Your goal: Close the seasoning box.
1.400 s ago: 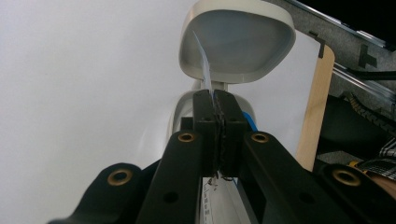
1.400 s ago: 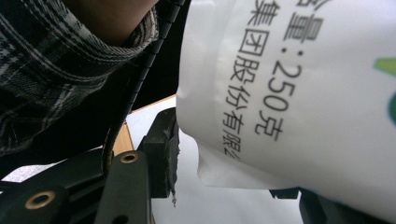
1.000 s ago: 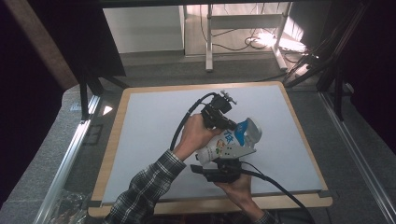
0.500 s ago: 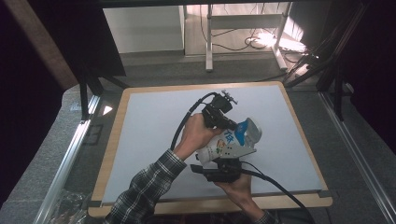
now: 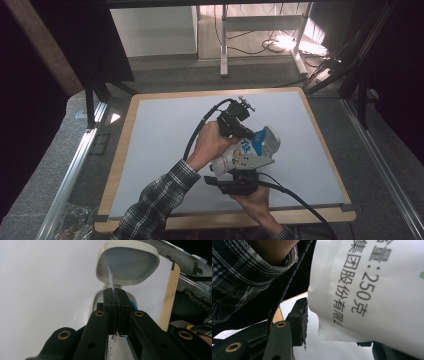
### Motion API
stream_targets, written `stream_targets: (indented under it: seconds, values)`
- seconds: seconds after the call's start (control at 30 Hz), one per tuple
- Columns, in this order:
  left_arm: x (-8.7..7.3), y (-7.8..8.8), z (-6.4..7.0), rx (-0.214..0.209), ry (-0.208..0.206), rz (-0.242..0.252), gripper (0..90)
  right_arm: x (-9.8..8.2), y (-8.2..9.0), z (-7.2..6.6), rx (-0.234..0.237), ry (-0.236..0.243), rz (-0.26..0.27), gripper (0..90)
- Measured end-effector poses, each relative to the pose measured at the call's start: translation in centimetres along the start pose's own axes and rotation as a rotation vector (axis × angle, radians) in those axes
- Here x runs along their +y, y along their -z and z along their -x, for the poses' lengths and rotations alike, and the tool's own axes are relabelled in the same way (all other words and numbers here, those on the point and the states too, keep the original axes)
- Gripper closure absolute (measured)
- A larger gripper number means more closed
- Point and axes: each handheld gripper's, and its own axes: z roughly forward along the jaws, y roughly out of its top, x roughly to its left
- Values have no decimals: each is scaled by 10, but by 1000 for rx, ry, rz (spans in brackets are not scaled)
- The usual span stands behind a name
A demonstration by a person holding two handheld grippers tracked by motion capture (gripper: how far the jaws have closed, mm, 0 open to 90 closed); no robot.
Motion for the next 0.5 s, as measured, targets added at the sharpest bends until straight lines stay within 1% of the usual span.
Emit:
stream_targets:
  seconds: [0.5]
  values:
    - [1,-1,1,0,3,-2,885,0,0,0,-1,3,3,527]
